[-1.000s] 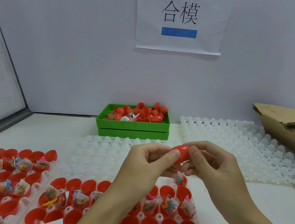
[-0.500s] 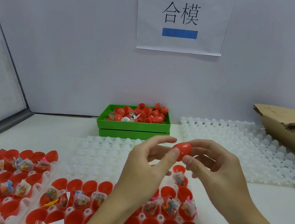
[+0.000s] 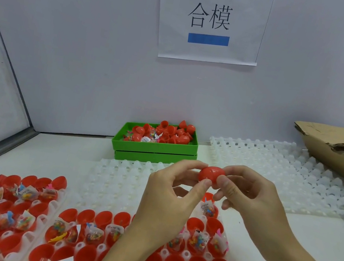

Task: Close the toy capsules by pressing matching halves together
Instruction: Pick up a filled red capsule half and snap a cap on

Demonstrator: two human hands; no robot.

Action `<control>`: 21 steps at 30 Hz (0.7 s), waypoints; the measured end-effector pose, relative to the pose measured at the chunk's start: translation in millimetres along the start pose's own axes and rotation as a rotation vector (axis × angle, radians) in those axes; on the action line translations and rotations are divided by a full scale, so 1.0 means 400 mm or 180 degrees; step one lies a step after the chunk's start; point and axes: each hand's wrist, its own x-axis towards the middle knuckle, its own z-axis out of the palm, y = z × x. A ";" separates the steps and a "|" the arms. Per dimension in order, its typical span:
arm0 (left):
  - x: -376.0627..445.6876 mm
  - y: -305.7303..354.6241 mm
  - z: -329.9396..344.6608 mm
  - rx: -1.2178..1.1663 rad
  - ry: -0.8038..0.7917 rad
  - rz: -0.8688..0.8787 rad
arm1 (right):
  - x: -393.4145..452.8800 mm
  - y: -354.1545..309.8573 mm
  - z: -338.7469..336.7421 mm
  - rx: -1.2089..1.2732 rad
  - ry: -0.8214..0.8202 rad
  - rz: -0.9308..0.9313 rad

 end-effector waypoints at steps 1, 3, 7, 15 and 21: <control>0.001 0.000 -0.001 -0.0055 -0.0005 -0.0012 | 0.000 0.000 -0.001 0.0019 0.0002 -0.0001; 0.001 0.001 -0.003 -0.0206 -0.0035 -0.0060 | 0.000 0.000 -0.003 0.0023 0.0035 -0.0026; -0.001 -0.001 -0.001 -0.0252 -0.0234 -0.0174 | -0.002 -0.004 0.001 -0.0034 0.0021 -0.0095; 0.006 -0.001 -0.006 -0.0729 -0.0302 -0.0339 | -0.007 -0.013 -0.005 -0.0075 -0.0097 -0.0325; 0.009 -0.002 -0.010 -0.0820 -0.0556 -0.0569 | -0.013 -0.025 0.001 -0.0411 -0.0161 -0.0694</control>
